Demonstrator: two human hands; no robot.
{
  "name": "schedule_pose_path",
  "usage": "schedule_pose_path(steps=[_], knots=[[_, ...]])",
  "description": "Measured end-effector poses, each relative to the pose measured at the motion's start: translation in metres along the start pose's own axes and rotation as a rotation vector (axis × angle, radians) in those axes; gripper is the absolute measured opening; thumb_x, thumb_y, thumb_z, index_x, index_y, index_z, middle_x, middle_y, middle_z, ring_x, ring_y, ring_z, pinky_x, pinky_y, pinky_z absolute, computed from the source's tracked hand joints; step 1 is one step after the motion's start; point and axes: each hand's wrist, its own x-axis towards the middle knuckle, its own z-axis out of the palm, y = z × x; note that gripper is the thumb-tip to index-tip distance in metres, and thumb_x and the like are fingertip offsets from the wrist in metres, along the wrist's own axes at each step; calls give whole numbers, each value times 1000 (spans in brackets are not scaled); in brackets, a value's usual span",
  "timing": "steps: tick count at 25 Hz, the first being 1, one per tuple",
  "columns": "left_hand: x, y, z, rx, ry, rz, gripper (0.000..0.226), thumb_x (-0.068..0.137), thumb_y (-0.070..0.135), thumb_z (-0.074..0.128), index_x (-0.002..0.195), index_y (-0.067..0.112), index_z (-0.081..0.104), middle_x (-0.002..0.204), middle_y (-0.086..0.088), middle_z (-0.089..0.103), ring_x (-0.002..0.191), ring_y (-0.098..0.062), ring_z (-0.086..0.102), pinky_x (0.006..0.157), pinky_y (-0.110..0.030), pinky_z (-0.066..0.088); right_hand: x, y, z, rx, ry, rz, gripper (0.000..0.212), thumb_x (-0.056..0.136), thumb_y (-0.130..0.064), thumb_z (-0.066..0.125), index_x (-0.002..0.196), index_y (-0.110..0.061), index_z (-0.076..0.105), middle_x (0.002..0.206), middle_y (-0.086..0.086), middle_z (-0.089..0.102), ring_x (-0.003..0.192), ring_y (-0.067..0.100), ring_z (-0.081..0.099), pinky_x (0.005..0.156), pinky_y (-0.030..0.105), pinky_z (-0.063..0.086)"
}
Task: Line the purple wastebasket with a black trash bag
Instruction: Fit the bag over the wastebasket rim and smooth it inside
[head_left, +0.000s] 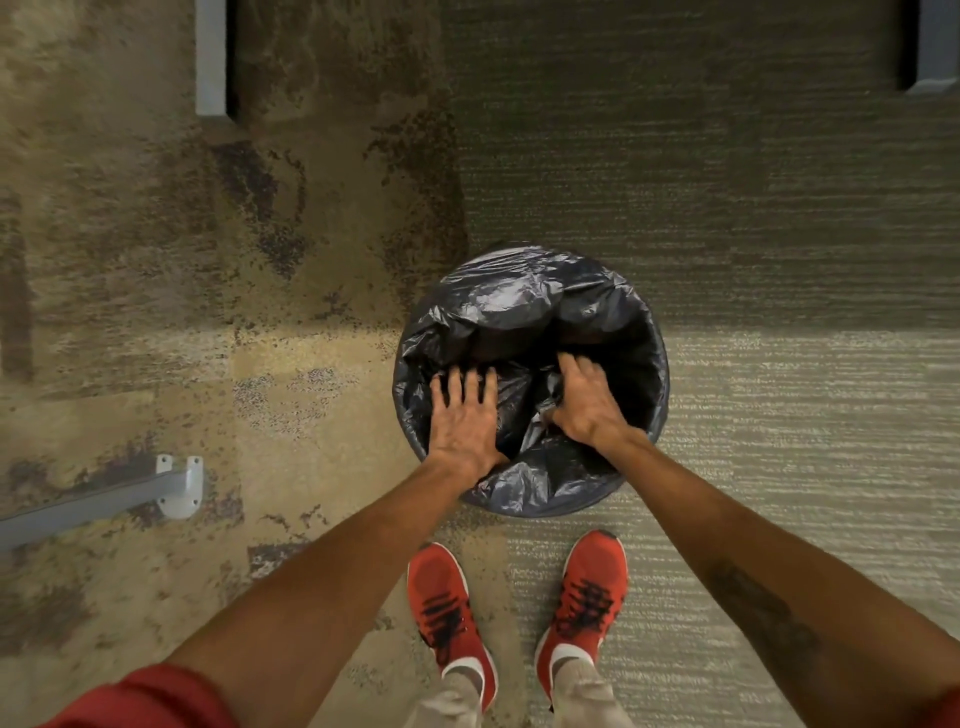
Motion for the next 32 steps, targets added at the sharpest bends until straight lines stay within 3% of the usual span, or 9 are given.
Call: schedule_pose_path(steps=[5,7,10,13,16,22,25,28,32], knots=[[3,4,-6,-211,179,62,106,81,50,74,159,14,12,162,-10,24,152,-34,16,126,-51,10,-21,-15,12,-114,424,-220,42,88,-4,59,130,-10,60,124,9,64,117,30,53,95,41,50],[10,7,-10,-255,191,63,97,84,44,74,159,18,17,160,-8,29,150,-34,19,124,-50,15,-12,-20,20,-147,217,-225,44,88,-6,60,132,-10,59,126,12,64,120,32,54,99,40,48],[20,5,-13,-101,-70,16,115,75,52,80,160,25,8,167,-10,7,153,-44,2,122,-60,0,9,-18,27,-301,-145,-100,74,88,-25,72,152,-19,36,148,13,43,137,37,36,111,45,40],[26,-2,-14,13,-189,20,122,69,60,81,161,27,8,169,-10,-6,152,-47,-9,121,-61,-7,20,-13,27,-368,-200,-32,90,82,-36,78,155,-28,25,150,12,37,138,40,32,110,48,39],[22,1,-25,-117,-173,36,112,76,56,77,161,23,12,169,-11,0,154,-44,-10,124,-57,-7,15,-15,19,-348,-171,-42,82,85,-35,76,153,-23,31,147,10,43,138,36,35,110,47,39],[-47,1,-43,-775,310,105,59,94,31,68,149,25,47,158,6,42,149,-15,28,121,-35,28,-59,-12,-13,142,521,-180,39,95,-10,56,132,-16,61,120,4,69,112,23,61,94,31,47],[-87,0,-26,-927,721,-248,46,94,29,66,138,24,56,139,7,54,125,-9,42,106,-32,40,-94,16,-20,362,821,34,44,92,-14,60,136,-12,53,121,7,58,111,19,49,97,31,39],[-101,-5,-7,-1235,685,-634,56,90,17,70,141,19,46,142,0,46,122,-16,51,105,-37,48,-110,37,-14,668,630,255,57,95,-22,62,148,-16,41,138,5,54,119,17,54,101,41,47],[-101,-12,4,-1528,409,-644,54,94,7,64,144,15,46,143,-9,55,101,-10,61,88,-20,50,-111,43,-3,1147,302,217,37,98,-5,54,133,-18,59,117,-3,74,106,12,71,103,49,51]])
